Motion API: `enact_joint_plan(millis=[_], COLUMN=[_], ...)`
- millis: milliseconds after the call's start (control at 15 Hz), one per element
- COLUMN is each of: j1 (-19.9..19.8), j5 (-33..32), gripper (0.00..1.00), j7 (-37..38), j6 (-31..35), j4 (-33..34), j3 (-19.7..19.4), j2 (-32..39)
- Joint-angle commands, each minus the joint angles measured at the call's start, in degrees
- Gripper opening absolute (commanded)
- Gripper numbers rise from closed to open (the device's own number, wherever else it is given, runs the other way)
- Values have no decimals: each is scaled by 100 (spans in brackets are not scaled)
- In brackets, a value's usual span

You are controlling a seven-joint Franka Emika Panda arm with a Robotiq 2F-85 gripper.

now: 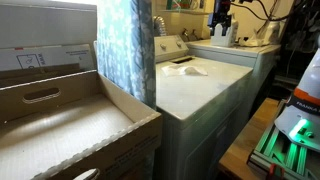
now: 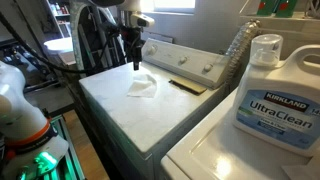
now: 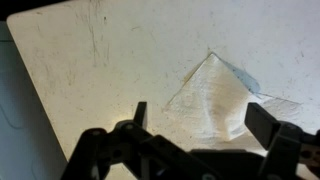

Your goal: Pull out the object from the laundry machine

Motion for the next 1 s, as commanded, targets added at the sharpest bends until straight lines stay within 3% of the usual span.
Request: enact_joint_plan(millis=[0, 200, 400, 733, 933], j1=[-3, 57, 15, -147, -171], j5=[0, -207, -179, -859, -793], gripper=[100, 100, 100, 100, 100], j7=[-2, -32, 61, 136, -28], j6=[-12, -53, 85, 2154, 3169], j4=[10, -27, 211, 461, 687], j3=[-3, 133, 112, 58, -40], j2=[3, -69, 439, 1464, 2162])
